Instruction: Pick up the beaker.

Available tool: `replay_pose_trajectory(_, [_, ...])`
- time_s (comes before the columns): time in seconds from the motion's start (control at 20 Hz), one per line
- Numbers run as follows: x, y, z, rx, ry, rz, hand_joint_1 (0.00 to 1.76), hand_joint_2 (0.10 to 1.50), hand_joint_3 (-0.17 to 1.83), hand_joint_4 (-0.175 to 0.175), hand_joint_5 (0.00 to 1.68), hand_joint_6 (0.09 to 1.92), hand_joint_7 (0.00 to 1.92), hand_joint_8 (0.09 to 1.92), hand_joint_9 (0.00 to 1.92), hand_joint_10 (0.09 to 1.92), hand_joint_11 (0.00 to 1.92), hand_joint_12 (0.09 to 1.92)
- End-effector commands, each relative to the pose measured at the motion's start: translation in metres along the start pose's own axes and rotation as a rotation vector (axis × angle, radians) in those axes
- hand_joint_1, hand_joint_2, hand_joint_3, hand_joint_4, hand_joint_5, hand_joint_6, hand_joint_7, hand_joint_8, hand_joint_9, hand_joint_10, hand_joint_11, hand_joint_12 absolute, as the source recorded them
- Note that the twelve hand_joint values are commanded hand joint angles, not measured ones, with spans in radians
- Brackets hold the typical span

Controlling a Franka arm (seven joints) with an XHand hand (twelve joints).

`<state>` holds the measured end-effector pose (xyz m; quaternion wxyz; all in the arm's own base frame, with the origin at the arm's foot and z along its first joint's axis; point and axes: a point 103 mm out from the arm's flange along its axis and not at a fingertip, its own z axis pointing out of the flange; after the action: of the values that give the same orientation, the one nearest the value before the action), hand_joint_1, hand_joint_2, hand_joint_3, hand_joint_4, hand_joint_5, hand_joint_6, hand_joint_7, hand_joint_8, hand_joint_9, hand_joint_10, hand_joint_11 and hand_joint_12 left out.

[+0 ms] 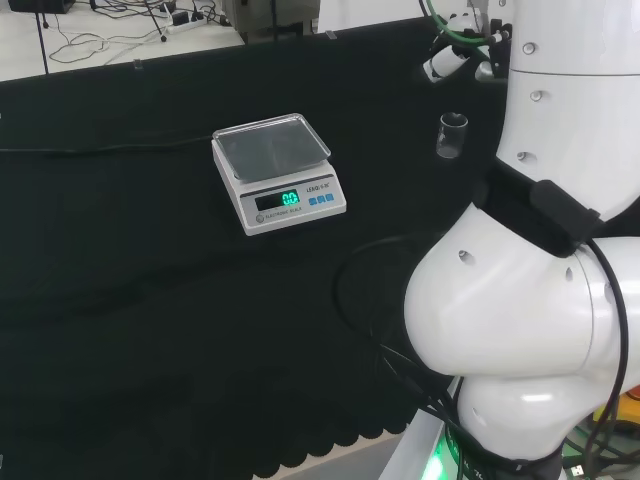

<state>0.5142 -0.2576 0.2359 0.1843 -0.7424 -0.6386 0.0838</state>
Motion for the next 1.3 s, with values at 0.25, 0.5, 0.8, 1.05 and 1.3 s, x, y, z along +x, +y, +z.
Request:
replay_pose_trajectory(0.25, [-0.013,0.022,0.029,0.174,-0.012,0.025,0.57,0.78,0.05,-0.006,0.15,0.09,0.01,0.36,0.00,0.47,0.00,1.16])
replay_pose_trajectory(0.5, [-0.023,0.028,0.036,0.165,0.010,0.025,0.57,0.79,0.04,-0.011,0.19,0.09,0.00,0.43,0.00,0.52,0.00,1.14])
replay_pose_trajectory(0.8, [-0.033,0.040,0.047,0.178,0.016,0.022,0.58,0.80,0.04,-0.015,0.23,0.09,0.01,0.50,0.00,0.63,0.00,1.18])
replay_pose_trajectory(1.05, [-0.036,0.050,0.057,0.194,0.020,0.022,0.58,0.80,0.03,-0.016,0.25,0.09,0.03,0.52,0.00,0.70,0.00,1.21])
replay_pose_trajectory(1.3, [-0.037,0.058,0.066,0.212,0.022,0.026,0.59,0.81,0.03,-0.016,0.27,0.09,0.03,0.54,0.00,0.73,0.00,1.24])
